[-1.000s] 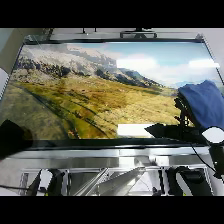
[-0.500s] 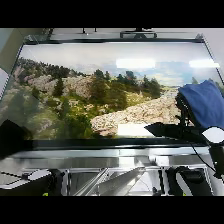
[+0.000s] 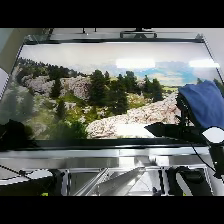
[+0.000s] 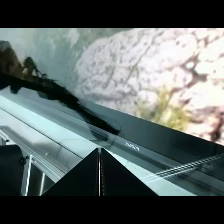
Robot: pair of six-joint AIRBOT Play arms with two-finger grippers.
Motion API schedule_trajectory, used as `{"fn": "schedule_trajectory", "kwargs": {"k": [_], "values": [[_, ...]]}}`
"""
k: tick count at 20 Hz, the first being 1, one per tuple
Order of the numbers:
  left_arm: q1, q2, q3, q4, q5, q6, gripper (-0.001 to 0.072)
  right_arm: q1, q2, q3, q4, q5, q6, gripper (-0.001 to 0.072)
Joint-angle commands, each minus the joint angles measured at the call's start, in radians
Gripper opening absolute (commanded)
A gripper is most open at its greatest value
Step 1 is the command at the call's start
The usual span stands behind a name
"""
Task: Fold the shirts.
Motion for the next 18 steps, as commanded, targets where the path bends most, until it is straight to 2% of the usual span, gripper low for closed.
{"fn": "schedule_trajectory", "kwargs": {"k": [1,4,8,10,12,14,17,18], "values": [[-0.011,-0.003,0.098,-0.207,-0.145,0.009,0.0009,0.0,-0.001,-0.001,0.001,0.001,0.0,0.0017],[-0.078,0.034,0.179,-0.516,-0.268,0.051,0.0008,0.0,-0.001,-0.001,0.001,0.002,0.0,0.0017],[-0.367,0.128,0.155,-0.734,-0.35,0.058,0.002,0.0,-0.001,-0.001,0.004,-0.008,0.001,0.0016],[-0.57,0.172,0.116,-0.77,-0.308,0.079,0.0027,0.0,-0.001,-0.001,0.005,-0.011,0.0,0.0016],[-0.765,0.18,0.09,-0.735,-0.233,0.077,0.0027,0.0,-0.001,-0.001,0.004,-0.011,0.0,0.0016],[-0.911,0.159,0.072,-0.687,-0.201,0.062,0.0027,0.0,-0.001,-0.001,0.004,-0.011,0.0,0.0016],[-1.057,0.108,0.036,-0.689,-0.19,0.063,0.0028,-0.001,-0.001,-0.001,0.003,-0.017,-0.004,0.0024],[-1.086,0.093,0.033,-0.689,-0.193,0.069,0.0149,-0.001,-0.001,-0.001,0.003,-0.023,-0.004,0.0126]]}}
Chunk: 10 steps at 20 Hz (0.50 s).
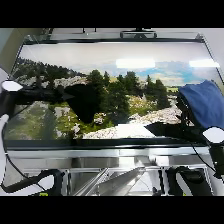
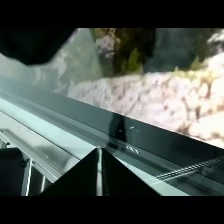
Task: Fold the shirts.
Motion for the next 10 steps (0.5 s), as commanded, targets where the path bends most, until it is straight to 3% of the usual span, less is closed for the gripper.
{"fn": "schedule_trajectory", "kwargs": {"k": [1,2,5,6,10], "values": [[-0.148,-0.04,-0.014,0.002,0.013,0.002,0.0415,-0.001,-0.001,0.0,-0.002,-0.018,-0.004,0.0409],[-0.143,-0.043,0.009,0.002,-0.004,0.002,0.0691,-0.002,-0.001,0.0,-0.005,-0.035,-0.003,0.052],[-0.066,-0.043,0.116,0.076,-0.076,0.002,0.0709,-0.011,-0.017,0.006,-0.011,-0.117,-0.011,0.0503],[-0.029,-0.043,0.147,0.136,-0.1,-0.006,0.0709,-0.019,-0.045,0.015,-0.008,-0.124,-0.046,0.0449],[0.089,-0.043,0.071,0.202,-0.046,-0.034,0.0708,0.007,-0.304,0.047,0.078,-0.158,-0.213,0.0447]]}}
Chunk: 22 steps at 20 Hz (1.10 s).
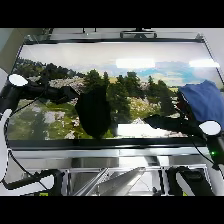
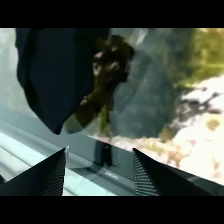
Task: Fold the shirts.
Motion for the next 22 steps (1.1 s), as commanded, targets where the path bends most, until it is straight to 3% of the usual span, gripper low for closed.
{"fn": "schedule_trajectory", "kwargs": {"k": [1,3,5,11,12,13,14,15,16,17,18,19,22], "values": [[0.076,-0.003,-0.089,0.057,0.061,-0.009,0.0707,0.062,-0.238,0.023,0.137,-0.074,-0.201,0.0447],[0.064,-0.005,-0.203,0.053,0.162,0.045,0.0707,0.183,-0.419,0.069,0.274,-0.133,-0.33,0.0447],[0.033,-0.032,-0.272,0.0,0.244,0.117,0.0691,0.312,-0.602,0.167,0.355,-0.169,-0.38,0.0447],[-0.037,-0.219,-0.231,-0.249,0.232,0.29,0.0674,0.507,-0.981,0.56,0.392,-0.171,-0.386,0.0418],[-0.043,-0.245,-0.204,-0.256,0.204,0.299,0.0528,0.507,-1.003,0.601,0.391,-0.172,-0.382,0.0383],[-0.043,-0.265,-0.18,-0.256,0.177,0.299,0.045,0.504,-1.022,0.637,0.391,-0.172,-0.381,0.0356],[-0.043,-0.277,-0.162,-0.256,0.161,0.299,0.0448,0.498,-1.034,0.665,0.392,-0.174,-0.379,0.0355],[-0.042,-0.282,-0.148,-0.256,0.151,0.299,0.0397,0.496,-1.046,0.688,0.392,-0.181,-0.379,0.0336],[-0.039,-0.282,-0.141,-0.256,0.145,0.299,0.0328,0.495,-1.054,0.704,0.391,-0.183,-0.38,0.014],[-0.032,-0.282,-0.134,-0.259,0.128,0.298,0.023,0.492,-1.059,0.713,0.391,-0.183,-0.379,0.0016],[-0.023,-0.28,-0.134,-0.26,0.11,0.298,0.007,0.489,-1.058,0.715,0.391,-0.182,-0.38,0.0016],[-0.012,-0.278,-0.134,-0.26,0.08,0.298,0.0009,0.485,-1.054,0.716,0.39,-0.178,-0.384,0.0015],[0.034,-0.245,-0.134,-0.3,-0.044,0.299,0.0008,0.449,-0.99,0.716,0.356,-0.146,-0.383,0.0015]]}}
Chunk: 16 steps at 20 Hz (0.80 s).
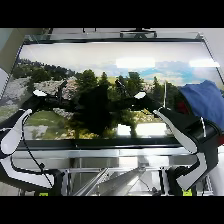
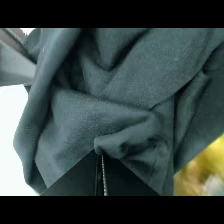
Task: Fold the shirts.
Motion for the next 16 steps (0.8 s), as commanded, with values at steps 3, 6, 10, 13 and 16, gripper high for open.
{"fn": "schedule_trajectory", "kwargs": {"k": [3,6,10,13,16], "values": [[0.095,0.156,0.007,-0.184,-0.196,0.006,0.0008,-0.115,0.195,0.015,-0.034,0.057,0.002,0.0014],[0.129,0.341,0.029,-0.39,-0.267,0.005,0.0008,-0.188,0.418,0.042,-0.034,0.079,0.002,0.0014],[0.071,0.51,0.18,-0.465,-0.323,-0.041,0.0008,-0.193,0.699,0.096,-0.036,0.074,-0.01,0.0014],[-0.005,0.6,0.257,-0.417,-0.283,-0.041,0.0008,-0.19,0.81,0.096,-0.15,0.076,0.047,0.0015],[-0.077,0.66,0.25,-0.185,-0.179,-0.094,0.0008,-0.185,0.805,0.084,-0.333,0.153,0.211,0.0015]]}}
